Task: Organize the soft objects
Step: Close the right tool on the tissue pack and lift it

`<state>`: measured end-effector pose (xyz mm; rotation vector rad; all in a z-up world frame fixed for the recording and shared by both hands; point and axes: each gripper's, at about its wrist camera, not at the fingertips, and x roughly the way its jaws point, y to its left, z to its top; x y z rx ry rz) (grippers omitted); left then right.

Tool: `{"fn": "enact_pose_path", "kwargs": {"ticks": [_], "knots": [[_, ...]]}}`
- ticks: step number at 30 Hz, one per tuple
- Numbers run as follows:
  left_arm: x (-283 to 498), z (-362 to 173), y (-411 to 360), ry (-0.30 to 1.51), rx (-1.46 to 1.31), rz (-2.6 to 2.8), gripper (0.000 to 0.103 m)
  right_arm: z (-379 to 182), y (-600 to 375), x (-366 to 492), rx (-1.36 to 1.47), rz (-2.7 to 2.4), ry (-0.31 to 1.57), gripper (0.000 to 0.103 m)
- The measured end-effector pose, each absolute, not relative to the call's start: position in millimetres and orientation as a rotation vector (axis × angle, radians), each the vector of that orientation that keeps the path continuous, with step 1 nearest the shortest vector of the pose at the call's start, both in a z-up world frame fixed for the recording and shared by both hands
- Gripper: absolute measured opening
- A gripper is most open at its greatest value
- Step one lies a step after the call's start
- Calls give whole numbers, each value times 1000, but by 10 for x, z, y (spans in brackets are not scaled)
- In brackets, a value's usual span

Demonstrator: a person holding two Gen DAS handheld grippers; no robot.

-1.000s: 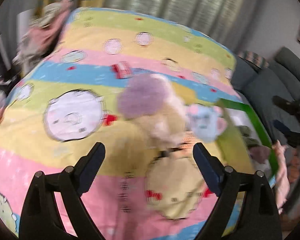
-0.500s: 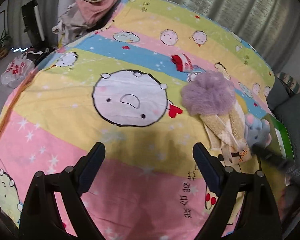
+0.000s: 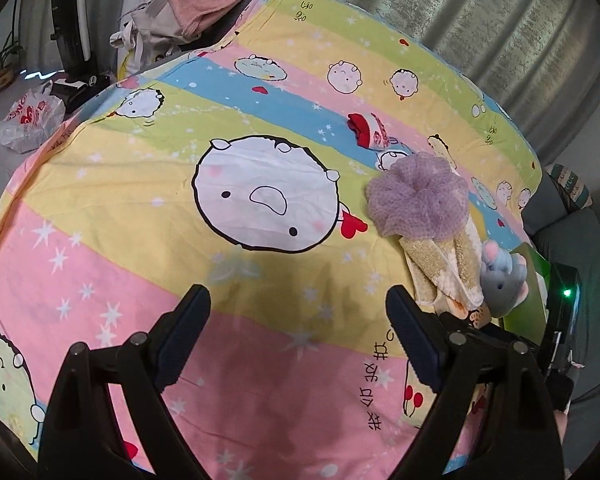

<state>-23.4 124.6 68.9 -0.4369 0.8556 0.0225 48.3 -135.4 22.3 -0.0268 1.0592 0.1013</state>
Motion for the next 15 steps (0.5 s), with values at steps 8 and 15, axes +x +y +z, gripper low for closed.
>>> {"fn": "enact_pose_path", "kwargs": {"ticks": [8, 15], "knots": [[-236, 686, 1226, 866, -421, 26, 89, 325, -1057, 229, 2, 277, 1100, 79], [-233, 682, 1217, 876, -420, 24, 89, 247, -768, 122, 74, 408, 1201, 79]]}}
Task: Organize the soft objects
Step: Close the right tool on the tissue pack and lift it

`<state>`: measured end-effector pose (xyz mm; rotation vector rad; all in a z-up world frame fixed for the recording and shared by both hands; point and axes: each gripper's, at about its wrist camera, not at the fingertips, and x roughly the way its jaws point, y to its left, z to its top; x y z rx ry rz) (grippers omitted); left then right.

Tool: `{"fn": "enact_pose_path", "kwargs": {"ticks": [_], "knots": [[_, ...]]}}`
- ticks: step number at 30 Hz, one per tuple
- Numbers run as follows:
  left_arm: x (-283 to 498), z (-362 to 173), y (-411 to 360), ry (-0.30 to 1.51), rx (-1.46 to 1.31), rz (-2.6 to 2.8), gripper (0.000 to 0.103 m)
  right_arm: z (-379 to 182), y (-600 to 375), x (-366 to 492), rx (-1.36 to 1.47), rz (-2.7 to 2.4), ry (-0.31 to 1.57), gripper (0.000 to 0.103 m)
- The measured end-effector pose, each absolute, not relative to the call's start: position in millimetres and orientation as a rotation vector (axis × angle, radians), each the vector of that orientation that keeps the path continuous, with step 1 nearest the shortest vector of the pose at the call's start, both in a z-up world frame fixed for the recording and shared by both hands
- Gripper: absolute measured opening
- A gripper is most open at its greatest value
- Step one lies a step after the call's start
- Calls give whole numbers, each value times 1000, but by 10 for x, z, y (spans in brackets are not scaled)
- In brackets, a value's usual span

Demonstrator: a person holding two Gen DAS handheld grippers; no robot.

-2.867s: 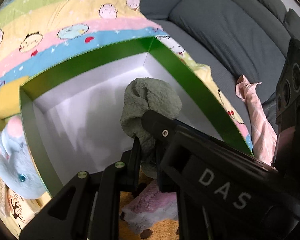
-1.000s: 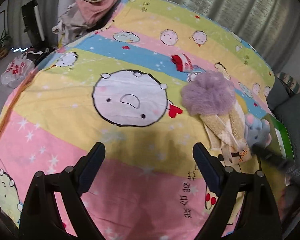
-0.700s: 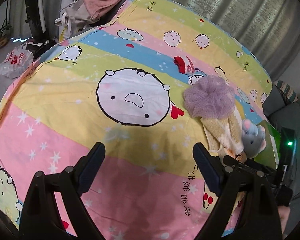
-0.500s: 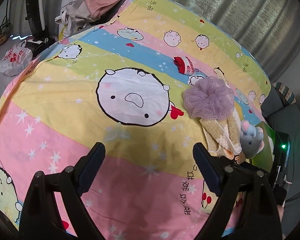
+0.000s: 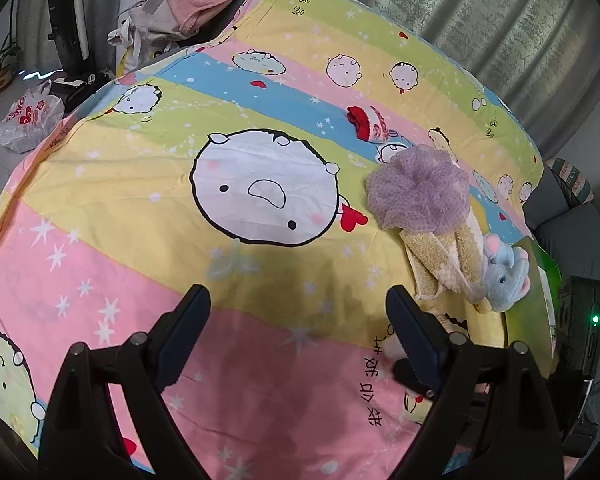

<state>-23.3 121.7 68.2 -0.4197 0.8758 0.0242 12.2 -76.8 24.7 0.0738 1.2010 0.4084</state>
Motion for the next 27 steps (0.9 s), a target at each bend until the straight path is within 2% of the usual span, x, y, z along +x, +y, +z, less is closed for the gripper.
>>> {"fn": "enact_pose_path", "kwargs": {"ticks": [8, 16, 18, 19, 20, 23, 27], "knots": [[-254, 692, 1121, 888, -402, -12, 89, 311, -871, 140, 178, 458, 1212, 80], [-203, 568, 811, 993, -394, -148, 87, 538, -1221, 179, 298, 417, 1072, 80], [-184, 522, 704, 1024, -386, -183, 84, 540, -1224, 199, 303, 427, 1060, 66], [-178, 500, 658, 1037, -381, -196, 83, 528, -1221, 216, 310, 441, 1066, 55], [-174, 484, 619, 1048, -377, -206, 80, 515, -1226, 234, 315, 449, 1074, 51], [-161, 417, 518, 1082, -362, -222, 72, 455, -1231, 257, 320, 457, 1102, 50], [-137, 332, 428, 1113, -358, -247, 69, 355, -1164, 281, 330, 480, 1142, 50]]}}
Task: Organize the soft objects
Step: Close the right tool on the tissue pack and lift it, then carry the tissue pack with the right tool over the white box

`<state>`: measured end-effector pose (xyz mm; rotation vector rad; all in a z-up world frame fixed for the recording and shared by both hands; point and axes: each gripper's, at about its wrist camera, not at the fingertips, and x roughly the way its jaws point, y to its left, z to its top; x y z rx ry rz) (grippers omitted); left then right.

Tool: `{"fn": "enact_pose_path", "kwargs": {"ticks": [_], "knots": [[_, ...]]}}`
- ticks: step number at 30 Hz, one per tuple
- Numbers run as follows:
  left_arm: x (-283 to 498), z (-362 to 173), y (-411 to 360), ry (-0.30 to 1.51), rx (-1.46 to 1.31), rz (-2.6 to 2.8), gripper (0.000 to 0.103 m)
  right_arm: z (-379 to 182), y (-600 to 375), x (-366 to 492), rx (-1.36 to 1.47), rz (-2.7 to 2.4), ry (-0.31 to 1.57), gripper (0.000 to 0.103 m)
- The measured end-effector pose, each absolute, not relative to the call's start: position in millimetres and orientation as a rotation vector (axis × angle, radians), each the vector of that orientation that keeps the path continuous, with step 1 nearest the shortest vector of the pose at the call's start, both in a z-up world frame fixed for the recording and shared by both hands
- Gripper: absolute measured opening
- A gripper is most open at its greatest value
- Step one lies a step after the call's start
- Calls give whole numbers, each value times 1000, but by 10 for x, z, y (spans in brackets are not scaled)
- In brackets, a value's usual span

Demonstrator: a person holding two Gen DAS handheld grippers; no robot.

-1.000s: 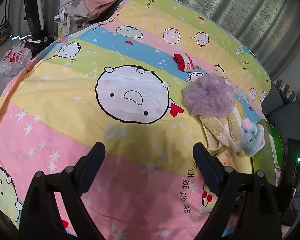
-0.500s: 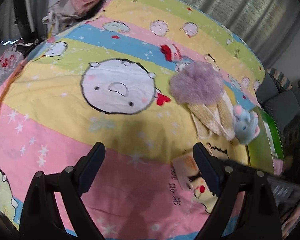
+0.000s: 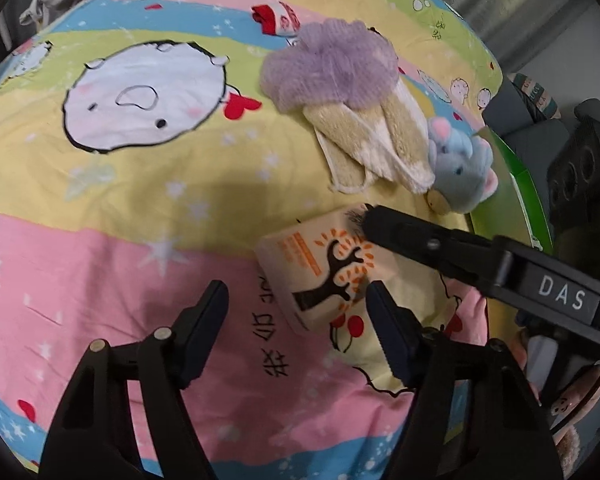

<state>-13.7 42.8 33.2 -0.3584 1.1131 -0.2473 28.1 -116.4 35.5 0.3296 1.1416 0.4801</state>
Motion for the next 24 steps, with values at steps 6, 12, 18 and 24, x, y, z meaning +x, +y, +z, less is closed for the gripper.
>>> {"fn": "enact_pose_path", "kwargs": {"ticks": [6, 12, 18, 24], "knots": [[-135, 304, 329, 1114, -363, -292, 50, 168, -1064, 341, 331, 481, 1203, 50], [-157, 336, 320, 1081, -343, -286, 48, 176, -1057, 311, 329, 475, 1180, 51], [-234, 548, 349, 977, -335, -295, 48, 406, -996, 201, 303, 486, 1099, 51], [-297, 698, 425, 907, -356, -322, 48, 650, -915, 52, 263, 468, 1011, 51]]}}
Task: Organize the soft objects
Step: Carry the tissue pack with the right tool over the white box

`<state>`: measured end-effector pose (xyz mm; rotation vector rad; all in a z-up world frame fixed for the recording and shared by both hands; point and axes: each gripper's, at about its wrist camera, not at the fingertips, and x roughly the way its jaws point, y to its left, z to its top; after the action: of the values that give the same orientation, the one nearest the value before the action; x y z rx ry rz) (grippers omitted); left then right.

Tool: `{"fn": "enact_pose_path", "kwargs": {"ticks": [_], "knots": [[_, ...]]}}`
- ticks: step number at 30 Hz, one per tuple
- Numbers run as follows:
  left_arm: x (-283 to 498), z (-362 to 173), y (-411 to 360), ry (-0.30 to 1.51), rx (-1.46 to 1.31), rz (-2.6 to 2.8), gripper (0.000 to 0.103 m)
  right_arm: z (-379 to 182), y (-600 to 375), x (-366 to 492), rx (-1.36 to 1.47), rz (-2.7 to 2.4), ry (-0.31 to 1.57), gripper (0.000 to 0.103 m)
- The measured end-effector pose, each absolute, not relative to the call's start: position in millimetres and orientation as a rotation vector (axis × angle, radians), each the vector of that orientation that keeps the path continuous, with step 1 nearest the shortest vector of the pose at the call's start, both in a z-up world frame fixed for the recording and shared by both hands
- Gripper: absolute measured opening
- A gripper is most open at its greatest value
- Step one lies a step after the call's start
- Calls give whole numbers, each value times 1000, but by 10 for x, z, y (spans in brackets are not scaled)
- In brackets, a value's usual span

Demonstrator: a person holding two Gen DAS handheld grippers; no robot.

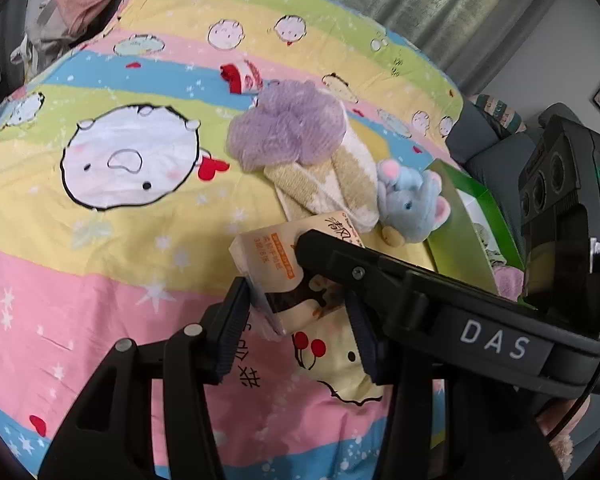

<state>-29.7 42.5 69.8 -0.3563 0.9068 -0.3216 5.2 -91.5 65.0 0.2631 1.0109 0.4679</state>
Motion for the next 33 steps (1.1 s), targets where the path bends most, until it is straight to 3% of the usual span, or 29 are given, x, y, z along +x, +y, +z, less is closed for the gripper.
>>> {"fn": "enact_pose_path", "kwargs": {"ticks": [24, 33], "knots": [[-543, 1132, 365, 723, -341, -397, 46, 1179, -996, -278, 220, 423, 823, 51], [-444, 1552, -126, 604, -256, -490, 46, 1592, -1451, -370, 254, 373, 664, 51]]}}
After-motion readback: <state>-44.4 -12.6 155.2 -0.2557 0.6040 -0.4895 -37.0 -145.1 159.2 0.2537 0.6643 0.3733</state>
